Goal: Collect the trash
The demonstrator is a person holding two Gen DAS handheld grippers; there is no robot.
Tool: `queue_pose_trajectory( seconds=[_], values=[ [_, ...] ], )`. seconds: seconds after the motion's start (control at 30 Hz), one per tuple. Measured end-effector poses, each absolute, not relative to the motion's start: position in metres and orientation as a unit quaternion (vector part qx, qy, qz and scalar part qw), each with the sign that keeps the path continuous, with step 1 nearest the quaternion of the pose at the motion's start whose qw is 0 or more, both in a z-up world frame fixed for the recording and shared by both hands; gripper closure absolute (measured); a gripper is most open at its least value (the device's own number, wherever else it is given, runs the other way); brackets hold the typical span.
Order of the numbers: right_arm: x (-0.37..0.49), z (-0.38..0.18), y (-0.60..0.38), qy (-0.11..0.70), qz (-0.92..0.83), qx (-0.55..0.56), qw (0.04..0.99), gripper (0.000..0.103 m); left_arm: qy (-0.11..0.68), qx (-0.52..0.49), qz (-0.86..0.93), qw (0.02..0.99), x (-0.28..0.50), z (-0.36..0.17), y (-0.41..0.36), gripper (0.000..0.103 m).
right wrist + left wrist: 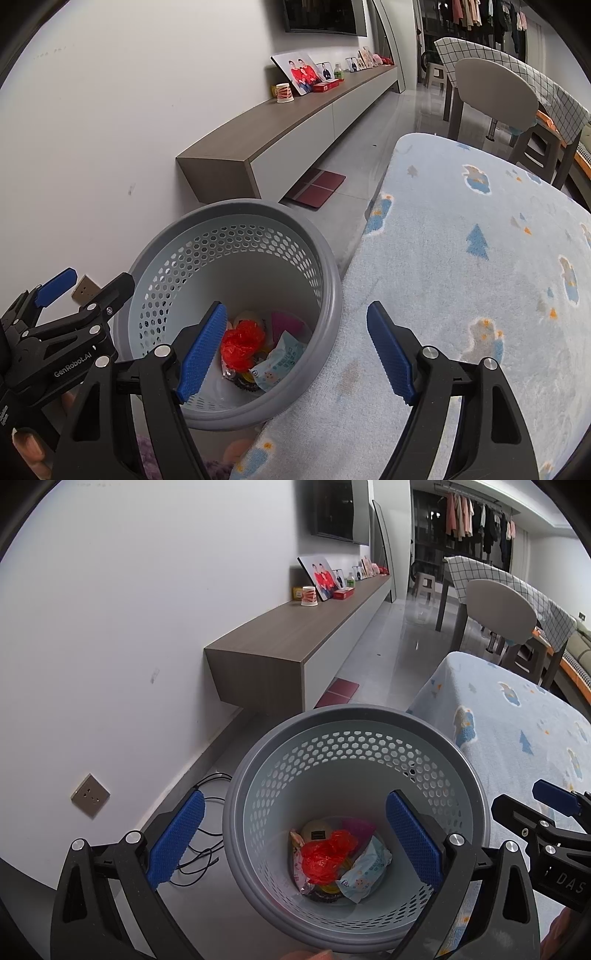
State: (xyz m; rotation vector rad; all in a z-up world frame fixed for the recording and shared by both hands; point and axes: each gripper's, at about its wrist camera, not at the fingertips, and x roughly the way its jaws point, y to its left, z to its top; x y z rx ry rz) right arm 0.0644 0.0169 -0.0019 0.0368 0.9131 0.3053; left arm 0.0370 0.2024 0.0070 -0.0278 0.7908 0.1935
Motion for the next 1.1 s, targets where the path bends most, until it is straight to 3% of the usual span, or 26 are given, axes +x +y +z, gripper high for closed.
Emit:
queue_pose_trajectory(
  seconds=[1.1],
  values=[
    [0.0642,-0.0037,0.0172,0.439,0.147,0.019,0.886,0.028,0.380,-0.012,0.096,0.920,0.0340,0.0086,0.2004,0.006]
  ],
)
